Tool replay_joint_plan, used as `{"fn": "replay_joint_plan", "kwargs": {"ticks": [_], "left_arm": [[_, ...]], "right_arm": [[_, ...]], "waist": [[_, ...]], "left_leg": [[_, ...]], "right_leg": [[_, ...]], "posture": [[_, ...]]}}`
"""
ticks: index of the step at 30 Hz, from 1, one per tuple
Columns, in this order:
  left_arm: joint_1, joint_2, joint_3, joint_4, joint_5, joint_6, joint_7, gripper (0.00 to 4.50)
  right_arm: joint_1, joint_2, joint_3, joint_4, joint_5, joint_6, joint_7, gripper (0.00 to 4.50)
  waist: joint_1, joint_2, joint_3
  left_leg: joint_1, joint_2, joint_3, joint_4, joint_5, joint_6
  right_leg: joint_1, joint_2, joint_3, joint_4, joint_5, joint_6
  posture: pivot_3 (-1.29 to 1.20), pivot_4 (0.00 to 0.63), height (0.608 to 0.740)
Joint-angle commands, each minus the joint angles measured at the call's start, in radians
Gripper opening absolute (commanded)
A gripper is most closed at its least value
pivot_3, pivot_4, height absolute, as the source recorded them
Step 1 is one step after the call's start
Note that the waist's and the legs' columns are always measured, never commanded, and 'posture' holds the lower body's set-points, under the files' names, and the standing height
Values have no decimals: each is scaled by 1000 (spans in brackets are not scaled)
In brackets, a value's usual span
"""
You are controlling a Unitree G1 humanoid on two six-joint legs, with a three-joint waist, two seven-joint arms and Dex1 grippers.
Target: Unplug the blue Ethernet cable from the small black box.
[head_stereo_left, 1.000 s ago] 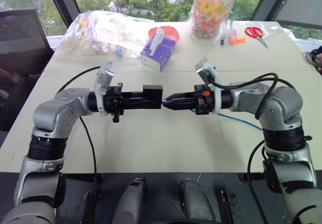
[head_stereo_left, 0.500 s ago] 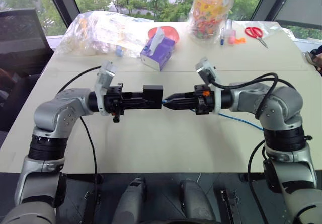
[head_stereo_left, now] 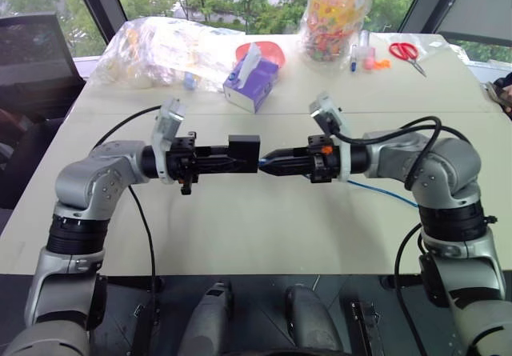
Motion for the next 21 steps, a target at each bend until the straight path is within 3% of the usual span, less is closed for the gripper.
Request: {"fn": "replay_joint_plan", "kwargs": {"ticks": [1, 2, 6, 21], "left_arm": [[-13, 0, 21, -20, -13, -9, 4, 496], [-13, 0, 20, -20, -13, -9, 3, 496], [-11, 2, 20, -23, -14, -6, 2, 496], [1, 33, 25, -42, -21, 2, -12, 496]], "right_arm": [[-6, -10, -3, -45, 12, -18, 11, 1047], [-7, -9, -3, -44, 13, -19, 12, 1047], [-7, -10, -3, -43, 12, -22, 13, 79], [-4, -57, -11, 46, -61, -94, 27, 79]], "waist": [[0, 0, 0], [0, 0, 0], [0, 0, 0], [0, 0, 0]], "left_leg": [[0, 0, 0, 0, 0, 0], [0, 0, 0, 0, 0, 0], [0, 0, 0, 0, 0, 0], [0, 0, 0, 0, 0, 0]], "right_leg": [[0, 0, 0, 0, 0, 0], [0, 0, 0, 0, 0, 0], [0, 0, 0, 0, 0, 0], [0, 0, 0, 0, 0, 0]], "posture": [[0, 150, 728], [0, 150, 728], [0, 150, 728], [0, 150, 728]]}}
